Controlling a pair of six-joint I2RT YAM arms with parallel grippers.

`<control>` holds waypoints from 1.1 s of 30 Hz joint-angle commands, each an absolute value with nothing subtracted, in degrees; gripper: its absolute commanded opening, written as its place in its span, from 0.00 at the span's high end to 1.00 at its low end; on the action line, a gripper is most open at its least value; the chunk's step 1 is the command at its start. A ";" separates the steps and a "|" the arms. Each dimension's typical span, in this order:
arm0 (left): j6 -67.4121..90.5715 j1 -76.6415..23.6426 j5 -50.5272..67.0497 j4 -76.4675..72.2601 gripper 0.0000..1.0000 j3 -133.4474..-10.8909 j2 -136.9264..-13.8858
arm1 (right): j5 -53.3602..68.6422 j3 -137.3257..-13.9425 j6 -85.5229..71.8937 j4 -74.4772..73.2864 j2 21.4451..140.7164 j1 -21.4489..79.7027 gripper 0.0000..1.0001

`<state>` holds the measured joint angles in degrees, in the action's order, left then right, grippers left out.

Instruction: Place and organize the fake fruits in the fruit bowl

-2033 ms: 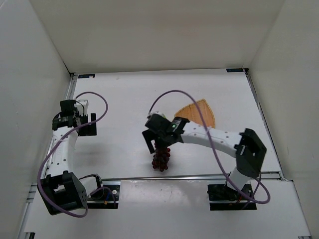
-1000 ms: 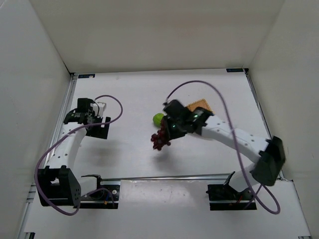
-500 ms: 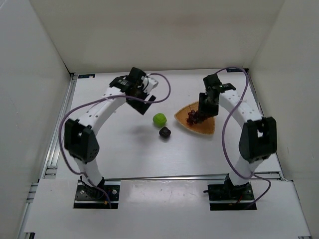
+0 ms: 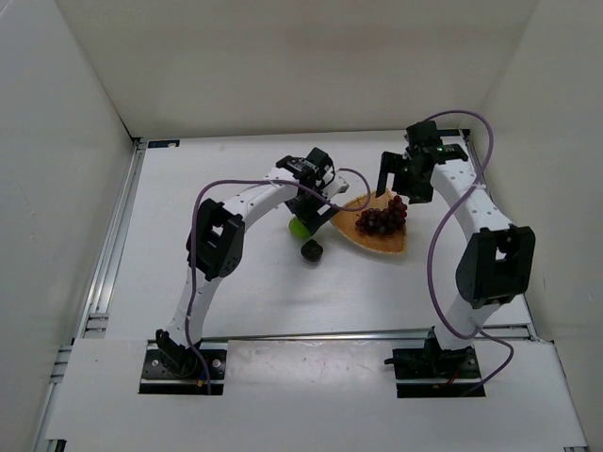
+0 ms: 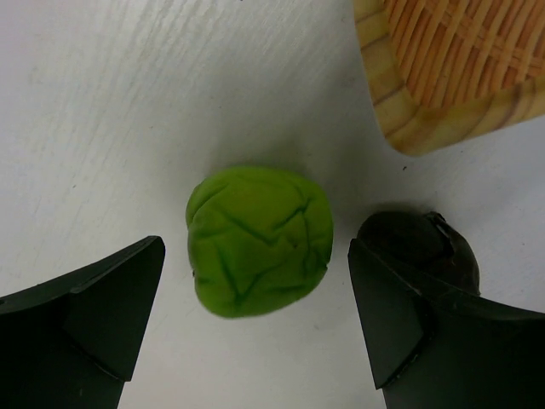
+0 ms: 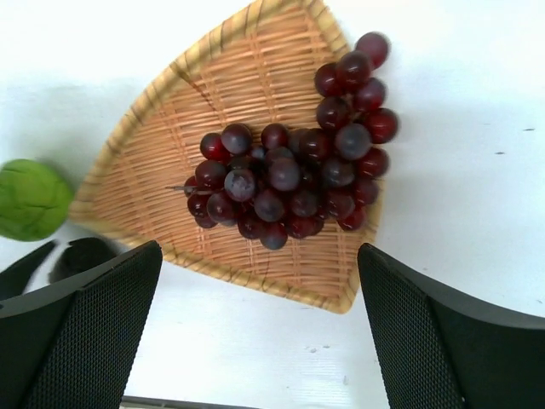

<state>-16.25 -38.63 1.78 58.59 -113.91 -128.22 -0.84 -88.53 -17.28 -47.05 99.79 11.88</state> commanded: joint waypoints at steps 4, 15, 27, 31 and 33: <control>-17.84 -38.23 6.15 60.73 0.00 -115.14 -128.93 | 0.79 -91.23 -17.14 -47.99 93.34 9.49 0.01; -18.46 -38.23 3.70 62.57 0.51 -113.91 -125.60 | 0.79 -88.69 -17.14 -47.99 90.53 8.35 0.01; -17.23 -38.85 -7.03 56.54 0.66 -119.27 -118.83 | 1.41 -79.11 -18.19 -44.56 83.68 6.42 0.01; -17.23 -43.66 -4.32 50.45 0.63 -126.60 -121.98 | 2.63 -76.30 -19.33 -44.03 81.92 4.31 0.01; -17.23 -45.34 -2.82 50.45 0.61 -130.94 -126.27 | 2.64 -75.59 -19.34 -44.03 81.22 3.78 0.01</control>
<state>-17.61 -41.32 -4.97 56.10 -124.33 -125.45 1.32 -76.36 -18.70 -45.28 83.99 4.91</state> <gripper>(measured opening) 0.731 0.994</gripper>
